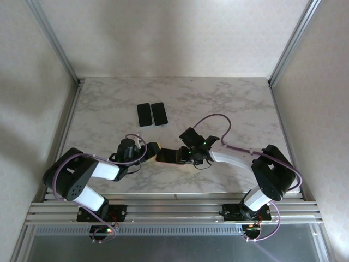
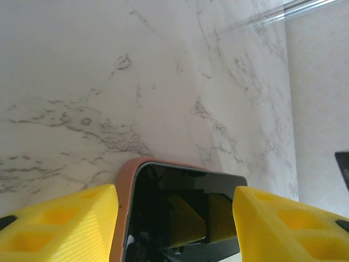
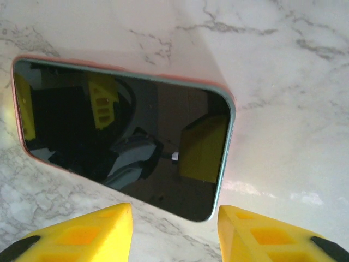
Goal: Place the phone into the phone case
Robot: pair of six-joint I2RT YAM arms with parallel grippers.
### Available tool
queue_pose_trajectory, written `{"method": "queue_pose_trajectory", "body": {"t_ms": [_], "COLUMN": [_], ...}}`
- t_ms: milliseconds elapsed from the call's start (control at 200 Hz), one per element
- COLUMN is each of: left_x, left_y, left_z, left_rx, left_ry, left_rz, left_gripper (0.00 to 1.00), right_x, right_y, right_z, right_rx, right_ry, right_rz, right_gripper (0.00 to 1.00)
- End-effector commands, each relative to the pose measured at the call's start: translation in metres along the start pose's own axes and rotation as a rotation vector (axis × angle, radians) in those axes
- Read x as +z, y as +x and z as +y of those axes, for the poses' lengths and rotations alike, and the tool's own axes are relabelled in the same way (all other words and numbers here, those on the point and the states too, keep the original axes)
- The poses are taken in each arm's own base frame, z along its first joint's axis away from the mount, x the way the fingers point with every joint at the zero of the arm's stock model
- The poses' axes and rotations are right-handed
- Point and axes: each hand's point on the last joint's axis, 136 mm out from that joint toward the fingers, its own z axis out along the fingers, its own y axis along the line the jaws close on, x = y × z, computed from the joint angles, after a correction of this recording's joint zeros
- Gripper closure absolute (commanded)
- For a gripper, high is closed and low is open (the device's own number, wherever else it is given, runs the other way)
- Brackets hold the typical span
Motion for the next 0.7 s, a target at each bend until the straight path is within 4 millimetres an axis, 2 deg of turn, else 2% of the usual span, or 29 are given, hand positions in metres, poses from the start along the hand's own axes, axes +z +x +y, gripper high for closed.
{"method": "queue_pose_trajectory", "body": {"t_ms": [0, 391, 696], "left_x": [-0.001, -0.002, -0.002], "left_y": [0.002, 0.02, 0.023], "left_z": [0.005, 0.007, 0.004], "left_rx": [-0.018, -0.034, -0.036], "left_ry": [0.007, 0.023, 0.038], "left_rz": [-0.004, 0.047, 0.061], "left_gripper": [0.42, 0.41, 0.41], "right_x": [0.002, 0.009, 0.0], "right_y": [-0.007, -0.012, -0.015], "right_z": [0.008, 0.014, 0.004], "right_rx": [-0.033, -0.029, -0.016], "right_ry": [0.004, -0.004, 0.048], "right_rz": [-0.023, -0.019, -0.043], "right_gripper": [0.55, 0.54, 0.5]}}
